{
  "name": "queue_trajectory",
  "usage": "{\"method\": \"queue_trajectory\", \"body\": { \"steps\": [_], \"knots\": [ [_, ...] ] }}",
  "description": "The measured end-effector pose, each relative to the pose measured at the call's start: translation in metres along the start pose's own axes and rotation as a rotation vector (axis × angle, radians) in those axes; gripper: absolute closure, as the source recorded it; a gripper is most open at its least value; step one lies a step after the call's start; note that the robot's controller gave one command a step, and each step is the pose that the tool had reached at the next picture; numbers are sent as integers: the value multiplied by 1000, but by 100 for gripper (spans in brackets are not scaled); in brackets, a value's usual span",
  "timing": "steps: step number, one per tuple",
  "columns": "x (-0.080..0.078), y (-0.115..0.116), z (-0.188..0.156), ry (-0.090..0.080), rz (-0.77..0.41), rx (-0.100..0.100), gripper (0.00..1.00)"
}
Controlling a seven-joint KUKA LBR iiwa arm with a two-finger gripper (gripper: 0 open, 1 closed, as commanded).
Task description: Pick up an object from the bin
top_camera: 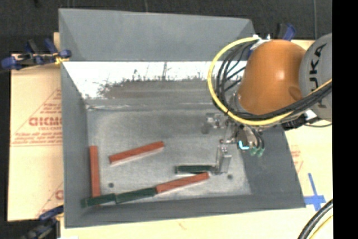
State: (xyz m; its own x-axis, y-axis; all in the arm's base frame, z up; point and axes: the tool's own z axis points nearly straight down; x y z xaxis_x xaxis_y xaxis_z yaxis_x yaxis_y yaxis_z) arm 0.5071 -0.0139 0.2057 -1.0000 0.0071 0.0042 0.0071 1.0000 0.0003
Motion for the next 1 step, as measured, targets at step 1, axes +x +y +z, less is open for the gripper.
{"method": "queue_trajectory", "body": {
  "steps": [1],
  "knots": [
    [-2, 0, -3, -7, 0, 0, 0]
  ]
}}
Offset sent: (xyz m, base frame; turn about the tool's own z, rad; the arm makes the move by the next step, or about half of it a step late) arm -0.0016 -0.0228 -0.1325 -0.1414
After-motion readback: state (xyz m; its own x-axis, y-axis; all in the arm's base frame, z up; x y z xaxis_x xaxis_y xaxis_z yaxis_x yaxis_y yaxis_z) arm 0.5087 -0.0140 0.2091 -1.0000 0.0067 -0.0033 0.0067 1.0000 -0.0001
